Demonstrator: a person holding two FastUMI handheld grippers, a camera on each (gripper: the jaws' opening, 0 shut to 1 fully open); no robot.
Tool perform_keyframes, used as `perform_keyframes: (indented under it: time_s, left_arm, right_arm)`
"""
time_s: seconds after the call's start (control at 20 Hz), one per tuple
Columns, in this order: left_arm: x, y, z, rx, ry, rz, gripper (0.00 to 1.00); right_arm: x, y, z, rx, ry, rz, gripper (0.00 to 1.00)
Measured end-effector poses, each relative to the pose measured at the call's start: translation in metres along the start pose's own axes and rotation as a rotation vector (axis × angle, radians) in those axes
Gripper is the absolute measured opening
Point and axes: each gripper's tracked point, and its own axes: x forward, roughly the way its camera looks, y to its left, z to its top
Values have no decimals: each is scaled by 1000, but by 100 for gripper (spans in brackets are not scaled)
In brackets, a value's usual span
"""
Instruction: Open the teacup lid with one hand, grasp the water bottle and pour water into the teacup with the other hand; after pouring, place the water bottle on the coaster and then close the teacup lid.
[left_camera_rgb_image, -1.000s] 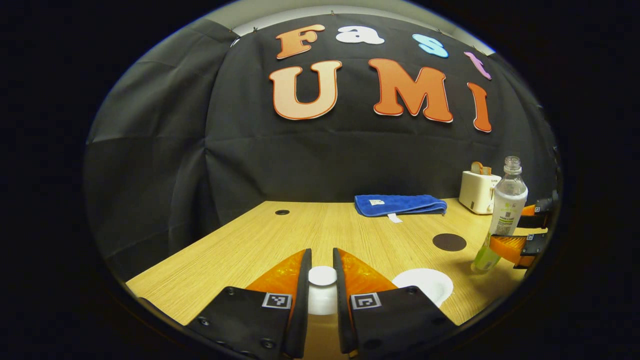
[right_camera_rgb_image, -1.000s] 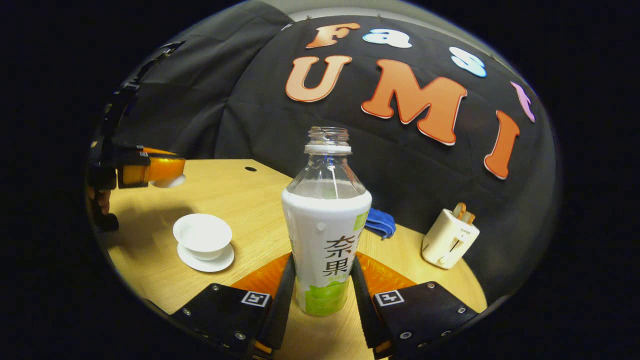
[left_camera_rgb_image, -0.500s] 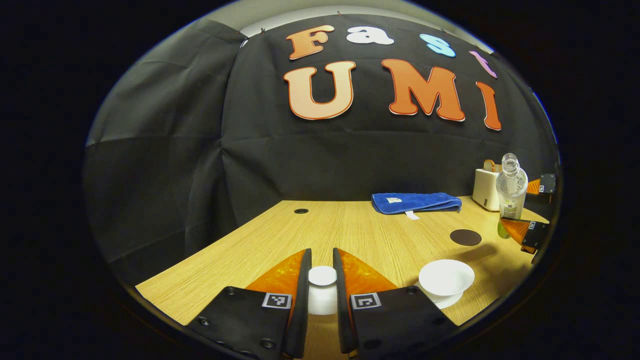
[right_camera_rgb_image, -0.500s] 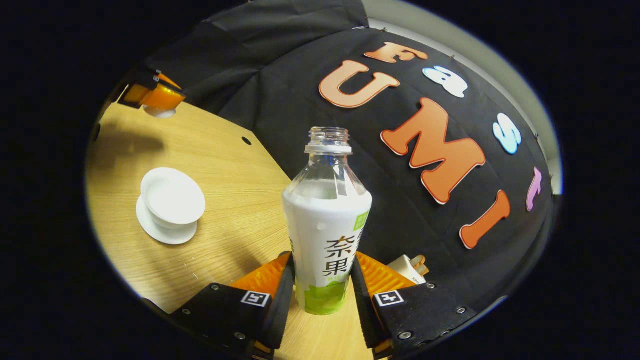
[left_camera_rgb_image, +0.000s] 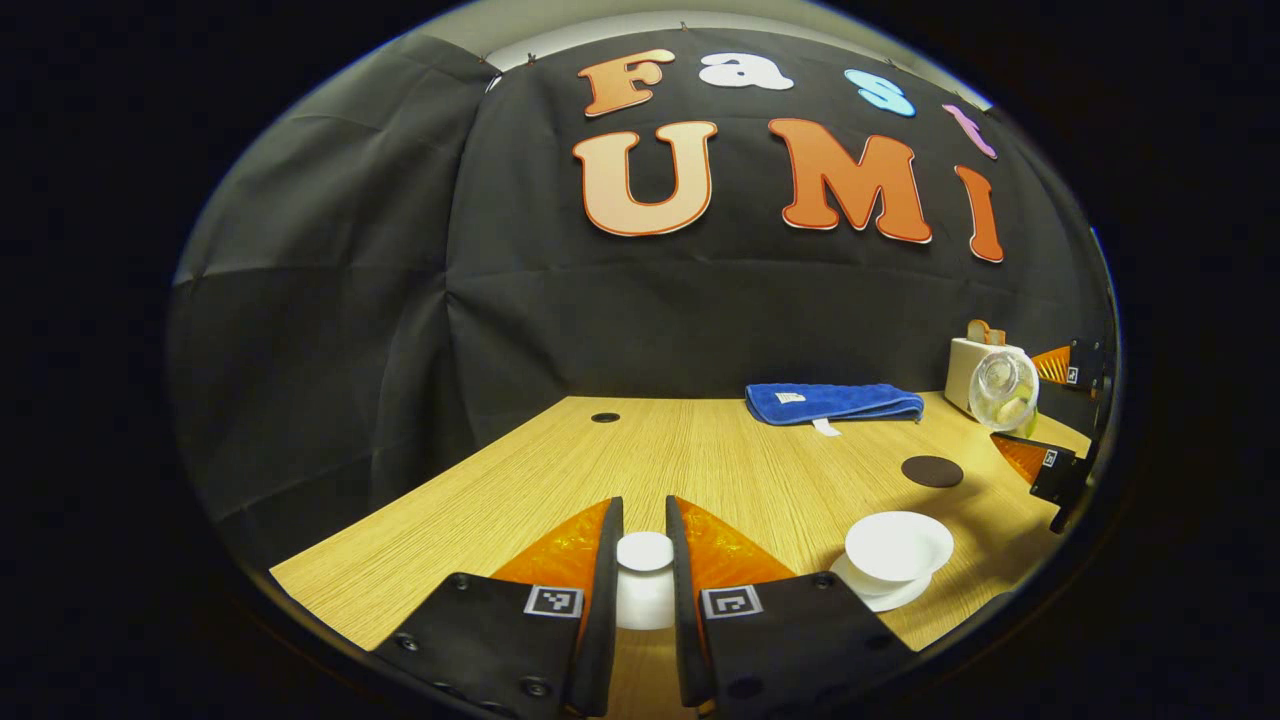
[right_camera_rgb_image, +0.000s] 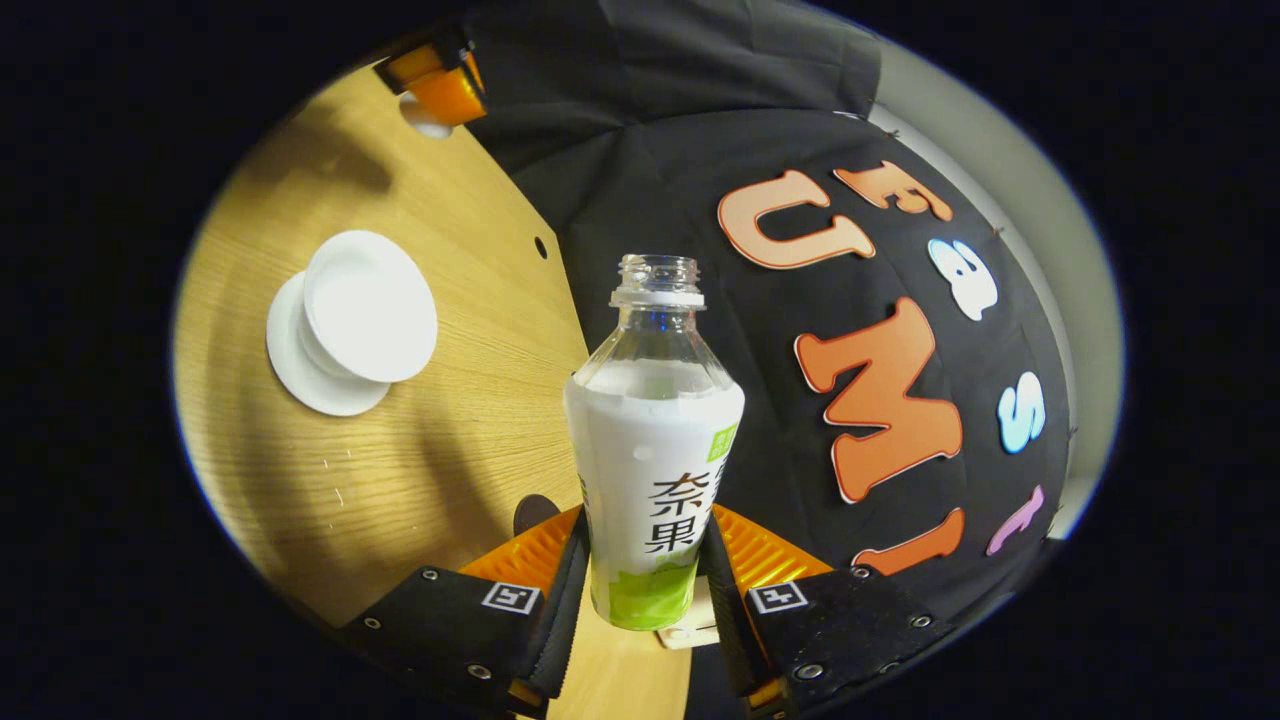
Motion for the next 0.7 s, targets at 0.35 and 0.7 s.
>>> perform_keyframes:
  time_s: [0.35,0.7]
  left_arm:
    - [-1,11,-4,-24,11,13,29]
    - [-6,16,-8,-24,17,17,29]
  right_arm:
    - [4,9,2,-217,-38,-8,61]
    - [4,0,12,-378,-86,-67,61]
